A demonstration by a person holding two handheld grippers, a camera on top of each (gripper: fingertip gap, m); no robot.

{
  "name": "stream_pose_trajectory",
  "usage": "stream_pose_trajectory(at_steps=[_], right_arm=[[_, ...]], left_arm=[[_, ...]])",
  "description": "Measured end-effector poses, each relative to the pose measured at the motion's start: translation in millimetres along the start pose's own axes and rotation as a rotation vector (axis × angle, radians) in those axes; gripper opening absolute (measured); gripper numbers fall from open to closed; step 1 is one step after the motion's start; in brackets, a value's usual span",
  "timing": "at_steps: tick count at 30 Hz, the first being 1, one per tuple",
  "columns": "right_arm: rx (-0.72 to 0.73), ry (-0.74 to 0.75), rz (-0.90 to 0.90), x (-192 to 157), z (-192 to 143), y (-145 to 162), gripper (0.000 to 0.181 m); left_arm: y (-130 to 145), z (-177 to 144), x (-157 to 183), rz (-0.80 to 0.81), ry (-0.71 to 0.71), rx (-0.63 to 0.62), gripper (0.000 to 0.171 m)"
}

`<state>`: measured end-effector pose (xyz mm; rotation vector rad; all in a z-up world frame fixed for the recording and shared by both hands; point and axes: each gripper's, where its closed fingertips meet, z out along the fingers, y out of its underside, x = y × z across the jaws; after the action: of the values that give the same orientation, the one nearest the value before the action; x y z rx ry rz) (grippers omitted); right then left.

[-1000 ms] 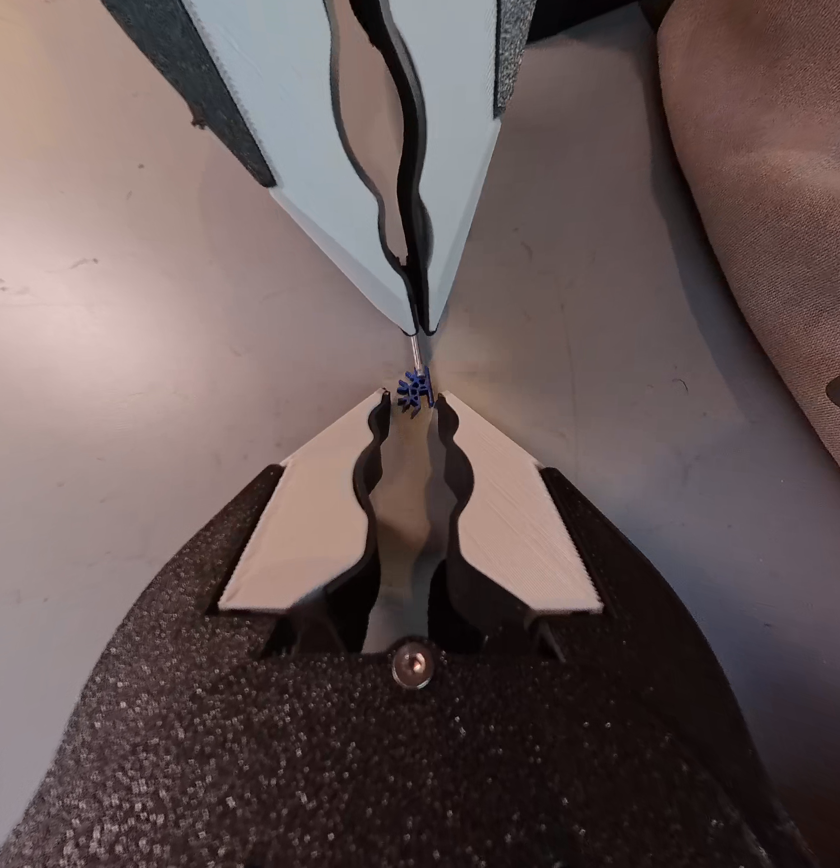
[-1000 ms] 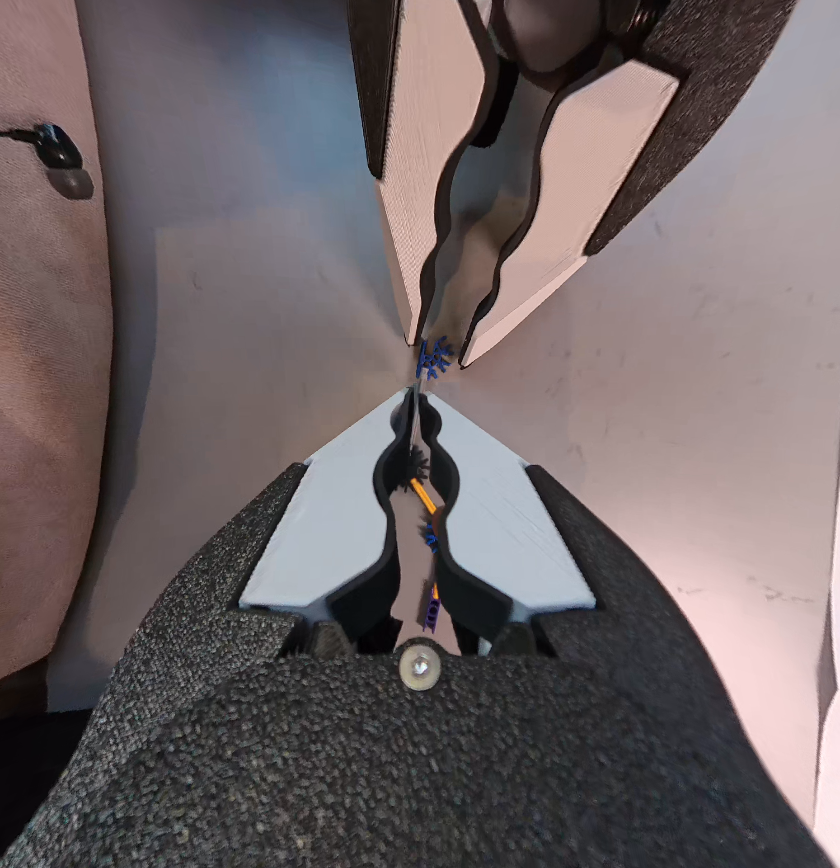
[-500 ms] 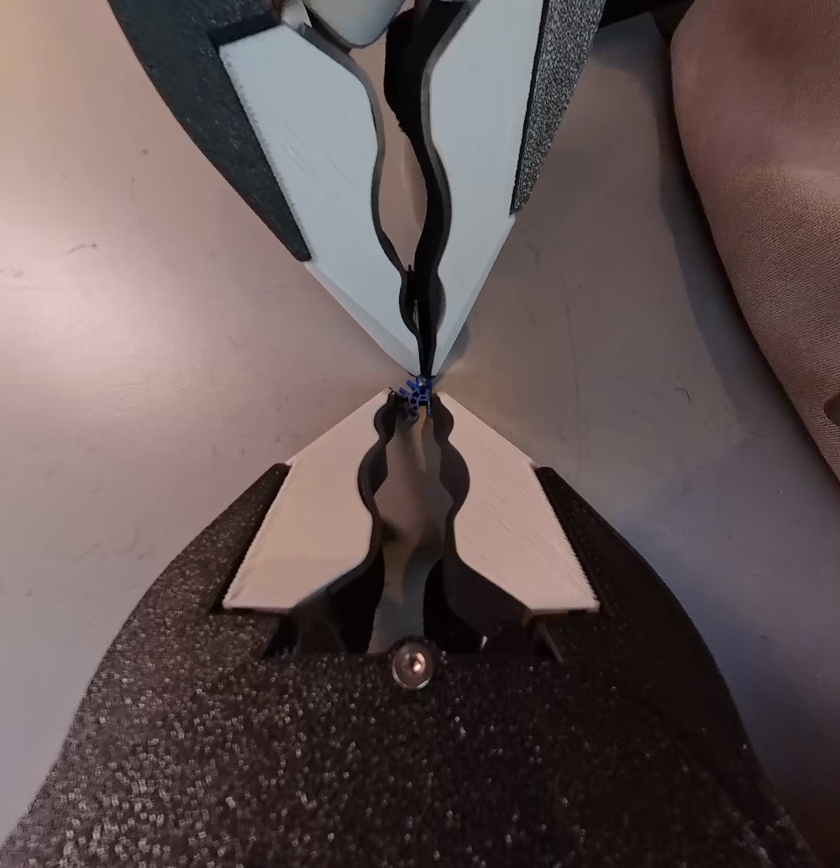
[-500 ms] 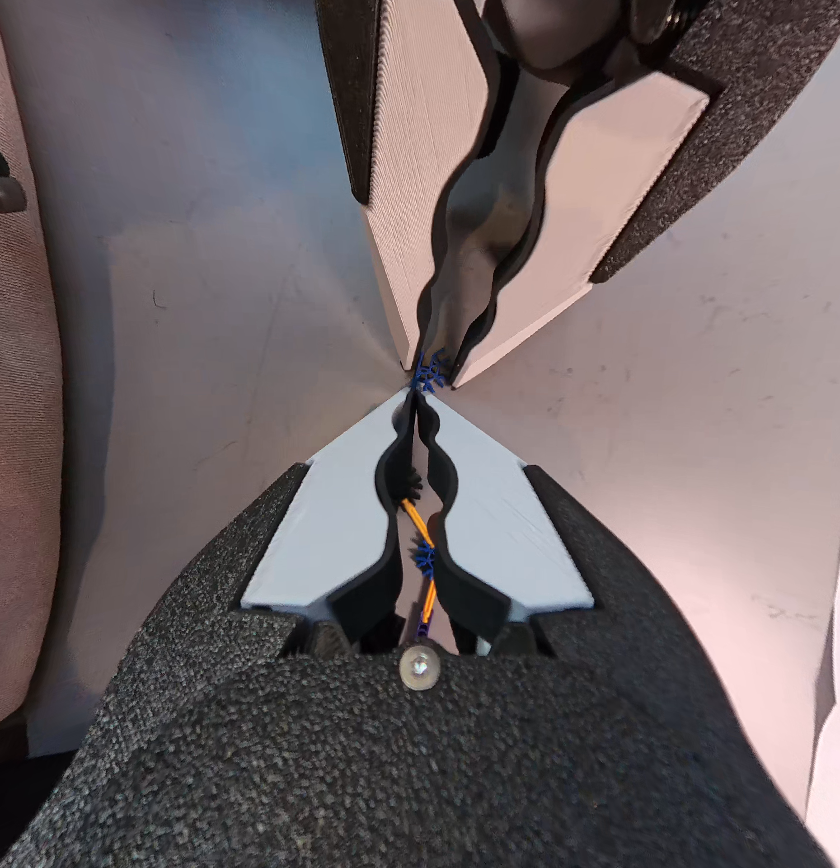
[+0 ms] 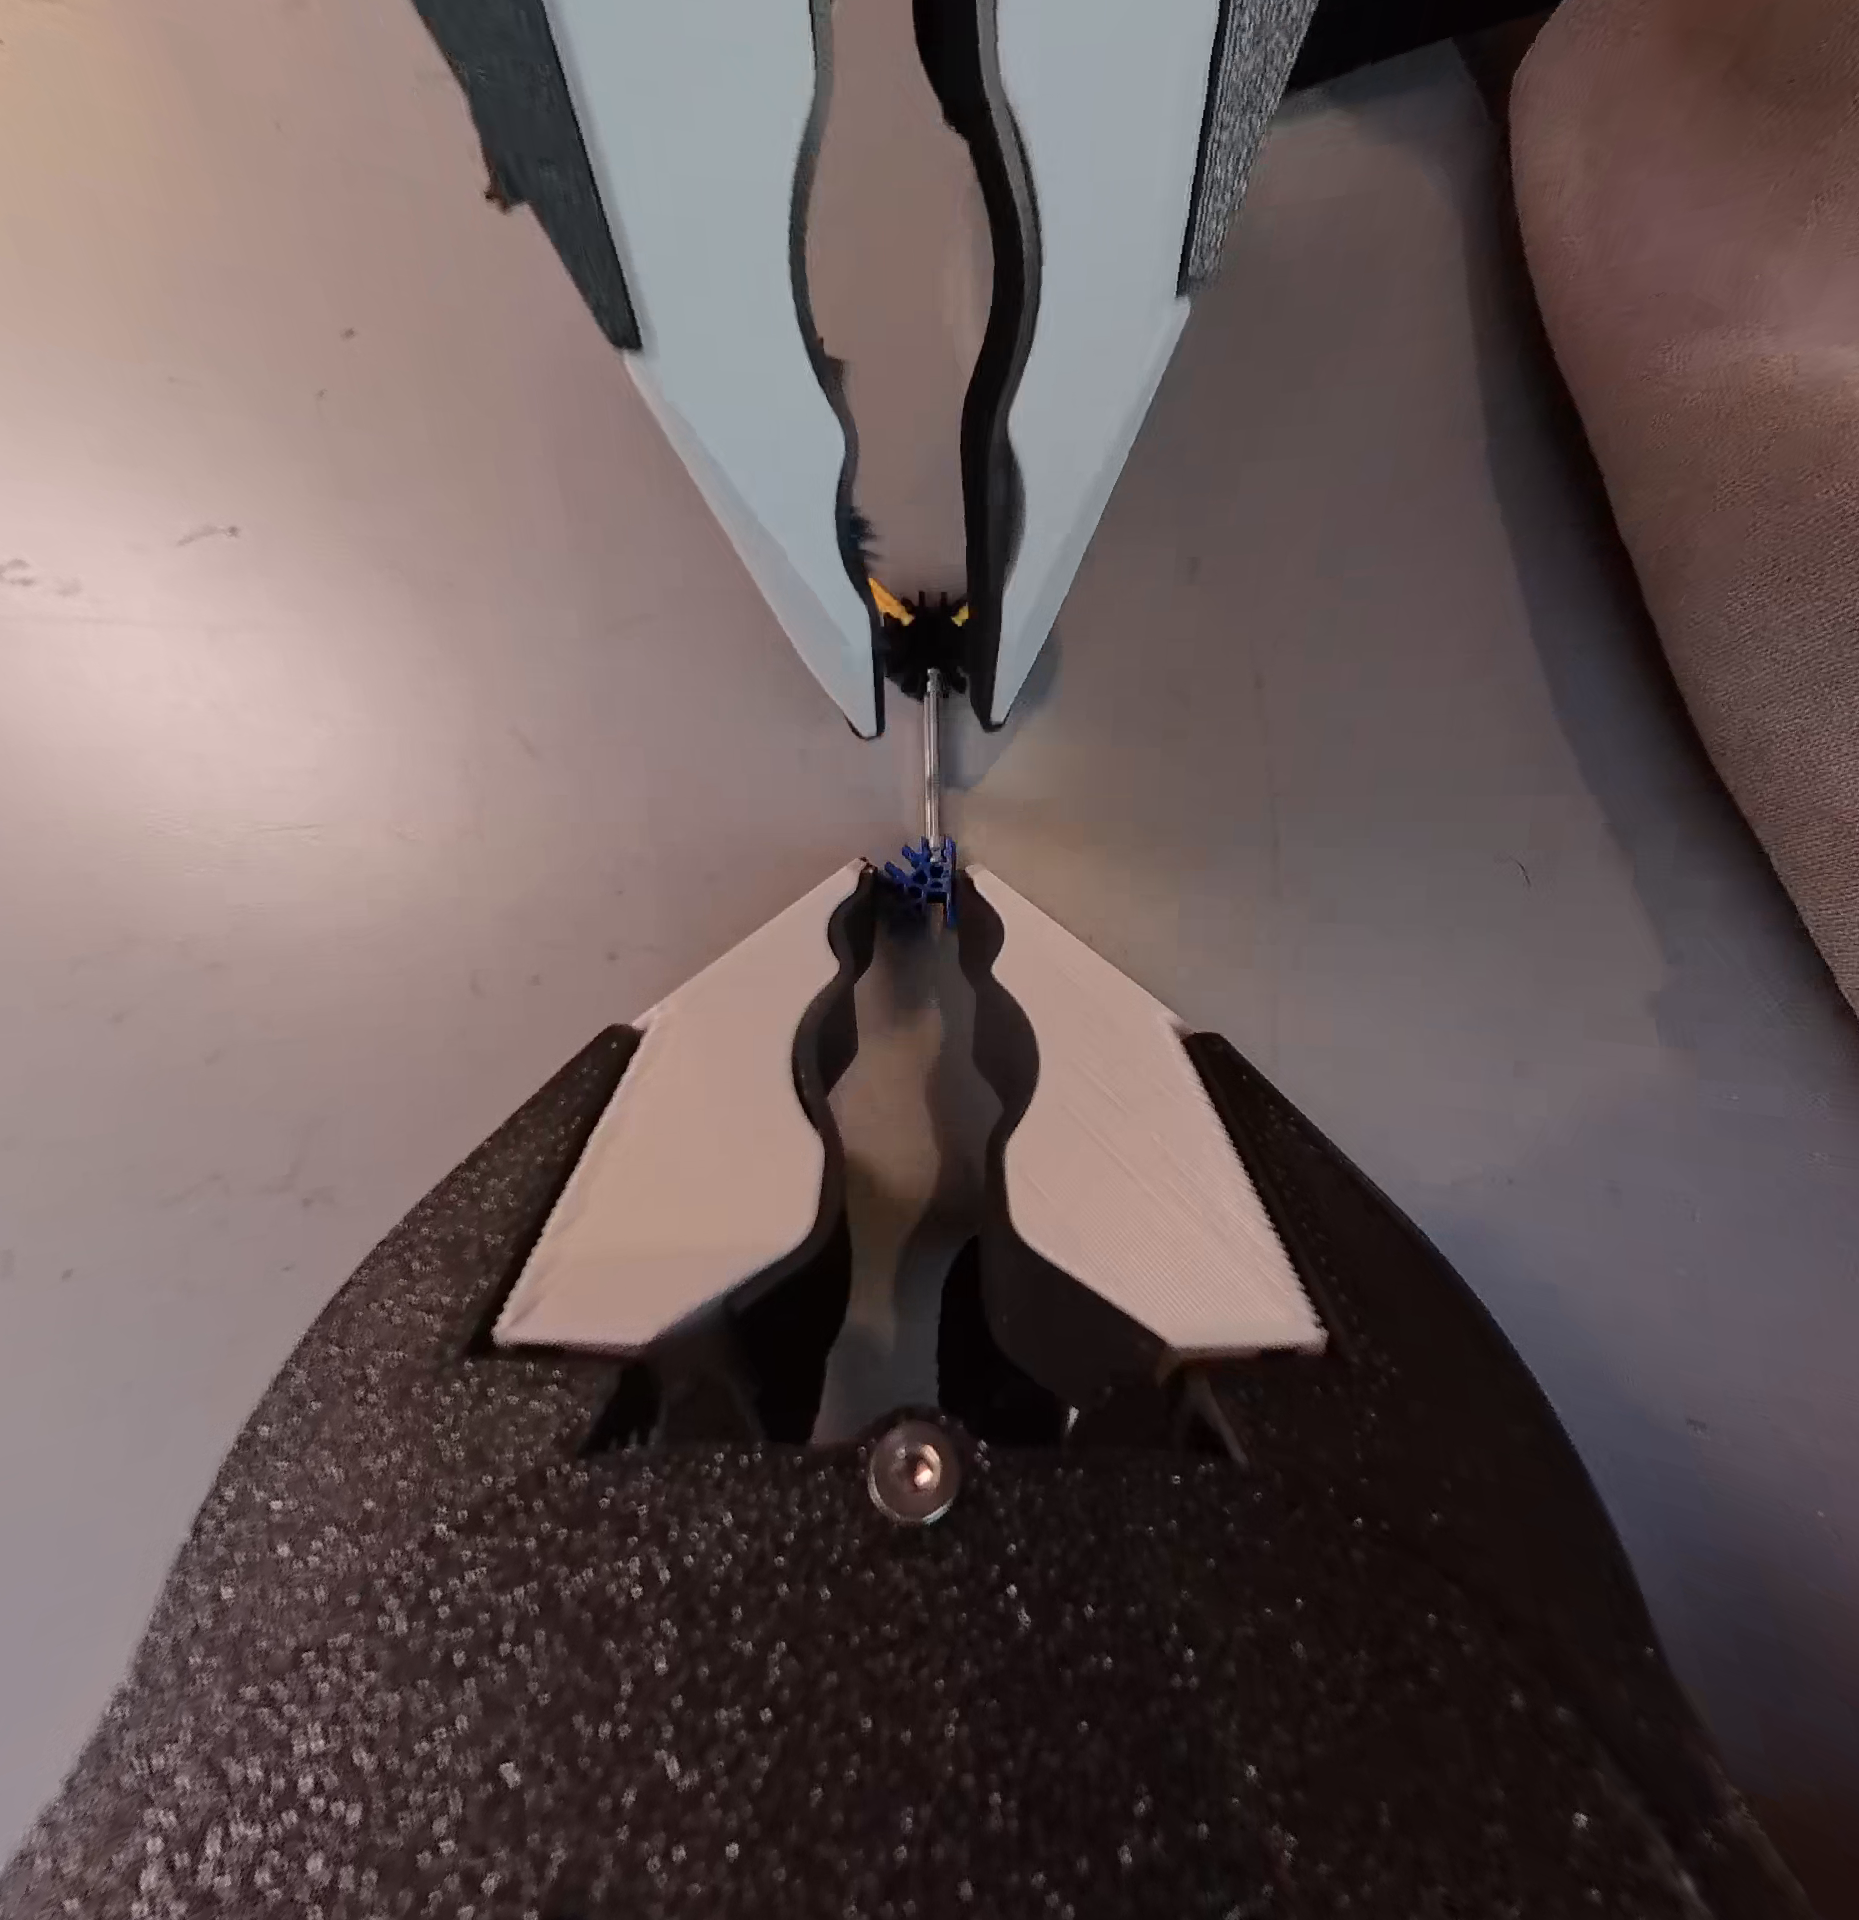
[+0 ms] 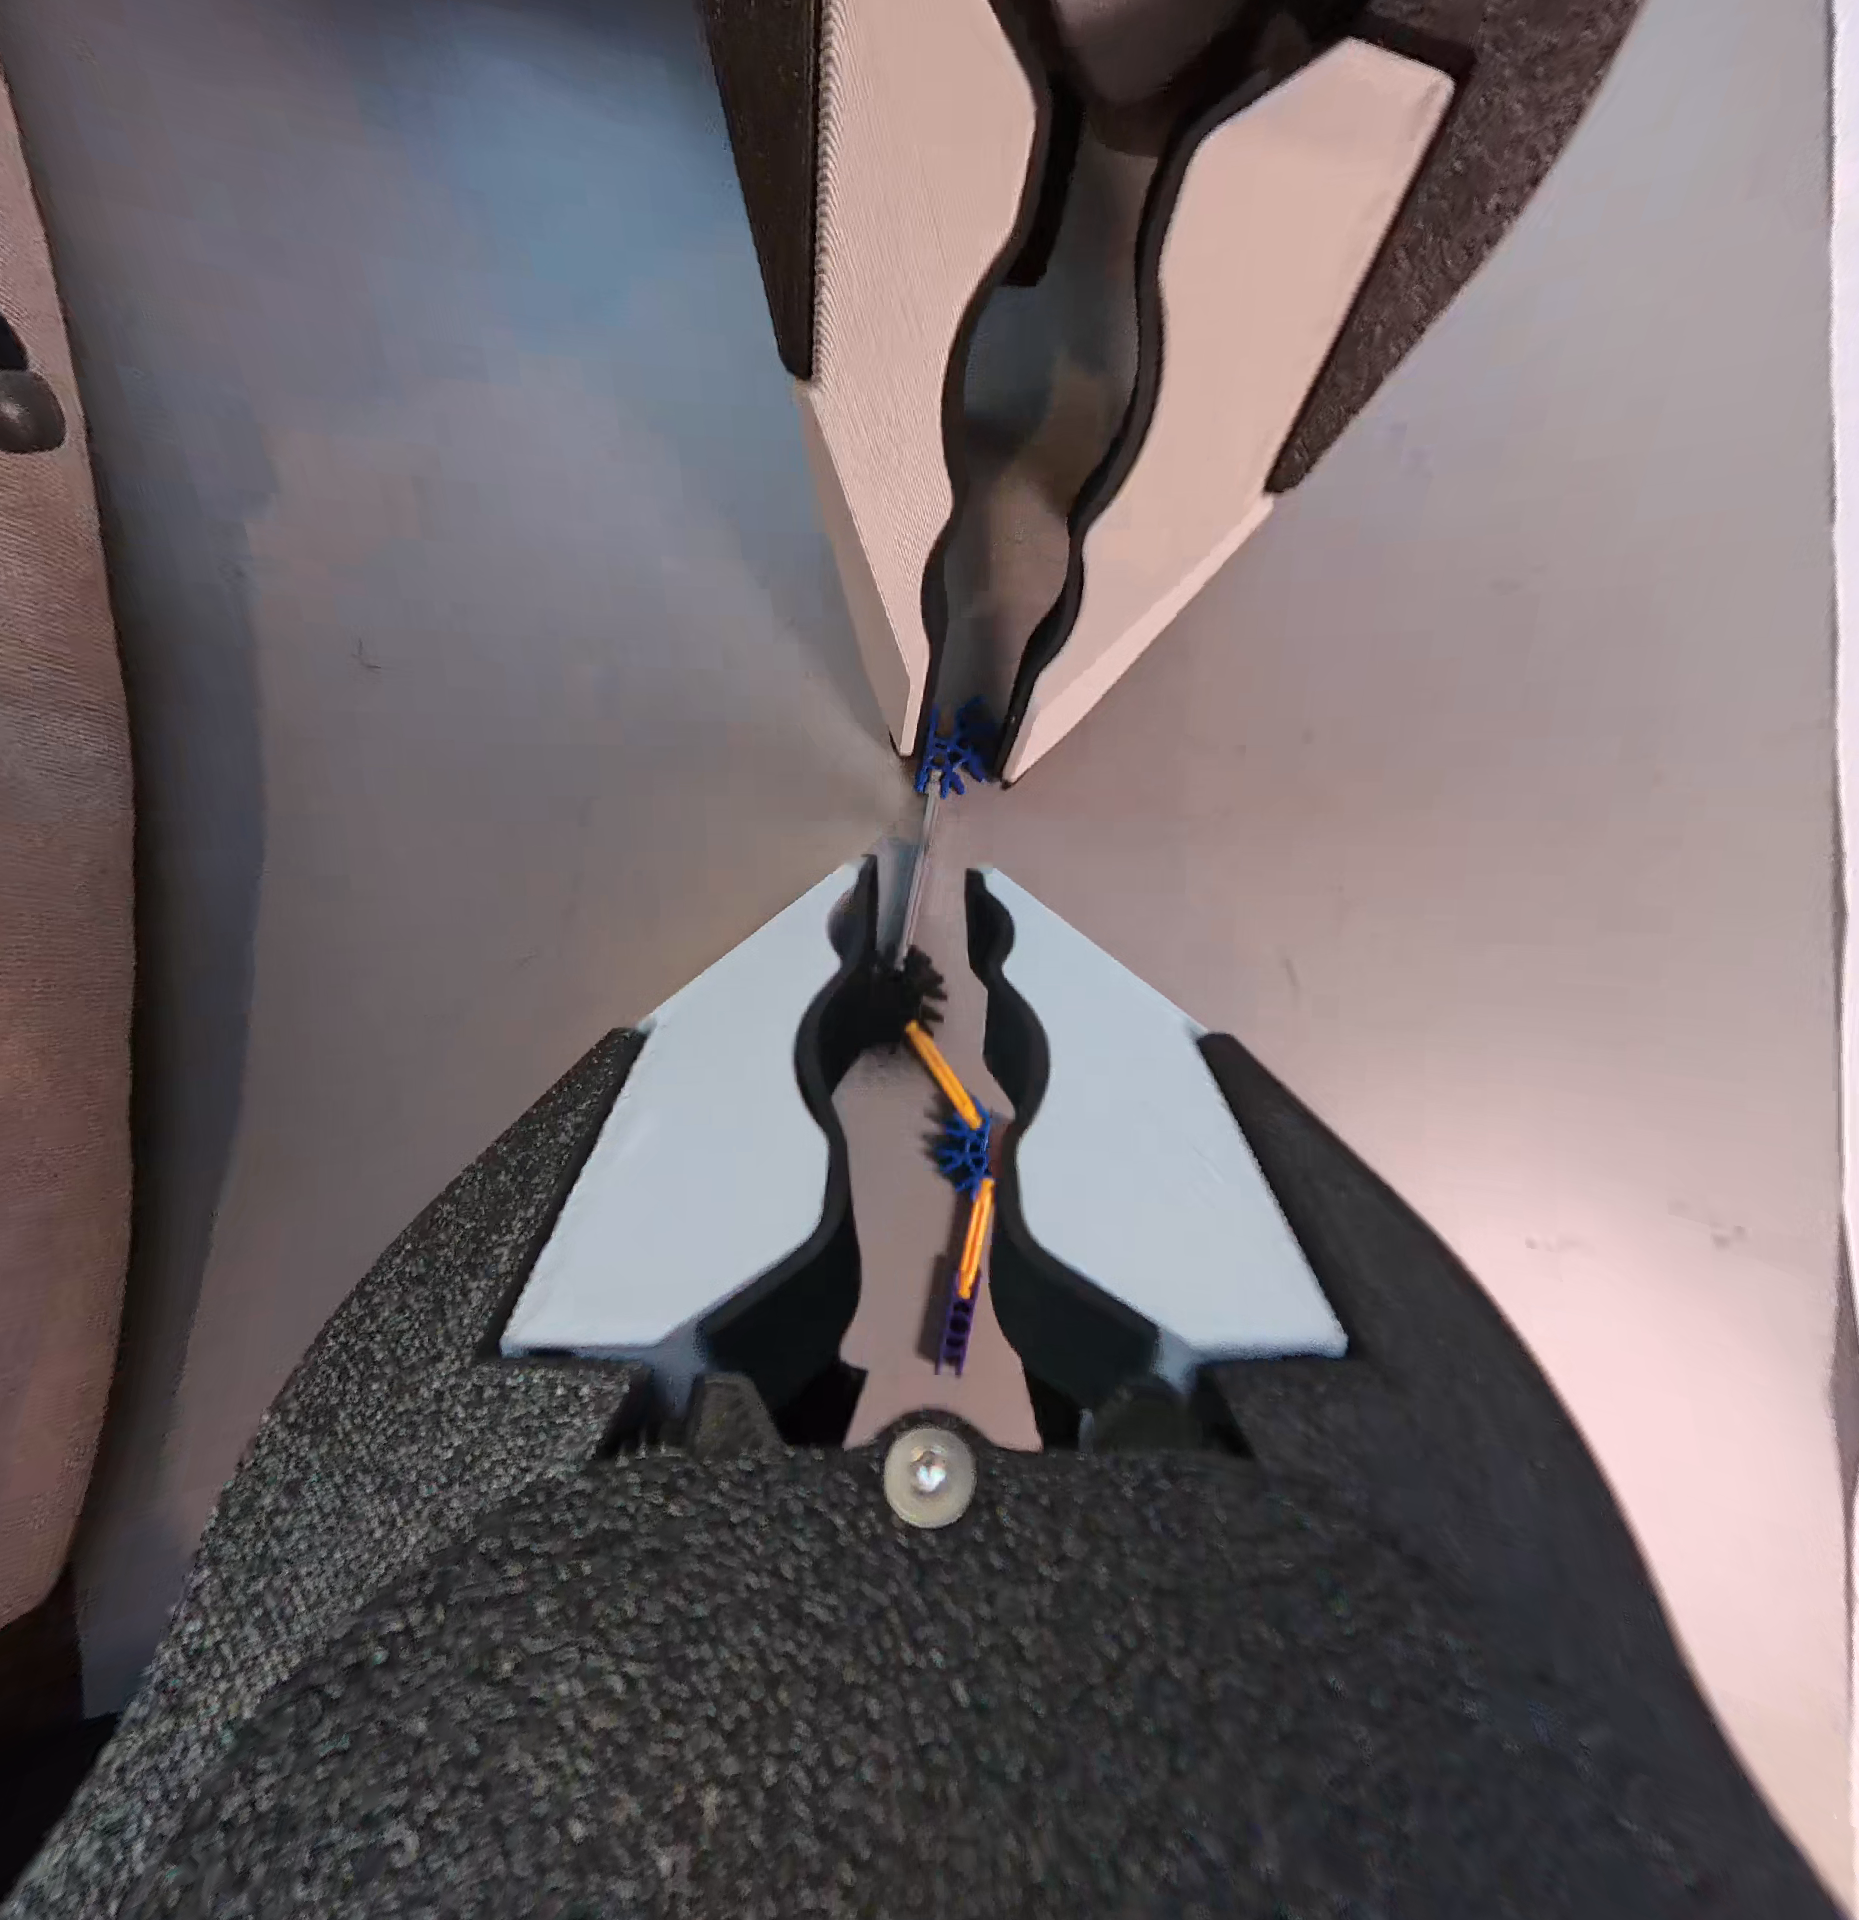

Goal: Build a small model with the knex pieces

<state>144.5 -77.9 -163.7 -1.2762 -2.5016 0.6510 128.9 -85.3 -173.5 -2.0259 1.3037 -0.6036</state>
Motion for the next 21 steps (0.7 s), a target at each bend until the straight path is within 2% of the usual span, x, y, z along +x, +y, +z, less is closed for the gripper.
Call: stream_pose_trajectory(at_steps=[3, 9, 12, 14, 17, 19, 21], right_arm=[[0.028, 0.060, 0.033, -2, -8, 9, 0.017], [0.059, 0.079, 0.079, -1, 3, 11, 0.016], [0.056, 0.082, 0.061, 1, 4, 10, 0.002], [0.067, 0.108, 0.037, 4, 1, 7, 0.002], [0.092, 0.177, 0.004, 12, -7, 4, 0.002], [0.104, 0.255, -0.037, 19, -14, 4, 0.002], [0.126, 0.313, -0.056, 23, -20, 2, 0.002]], left_arm=[[0, 0, 0, 0.004, -0.001, 0.002, 0.015], [-7, 0, -1, 0.045, -0.043, 0.031, 0.015], [-10, -5, -1, 0.058, -0.077, 0.048, 0.015], [-12, -8, -4, 0.045, -0.102, 0.062, 0.015], [-16, -15, -12, -0.112, -0.082, 0.113, 0.025], [-17, -17, -12, -0.309, 0.022, 0.166, 0.032], [-24, -20, -15, -0.509, 0.127, 0.247, 0.030]])
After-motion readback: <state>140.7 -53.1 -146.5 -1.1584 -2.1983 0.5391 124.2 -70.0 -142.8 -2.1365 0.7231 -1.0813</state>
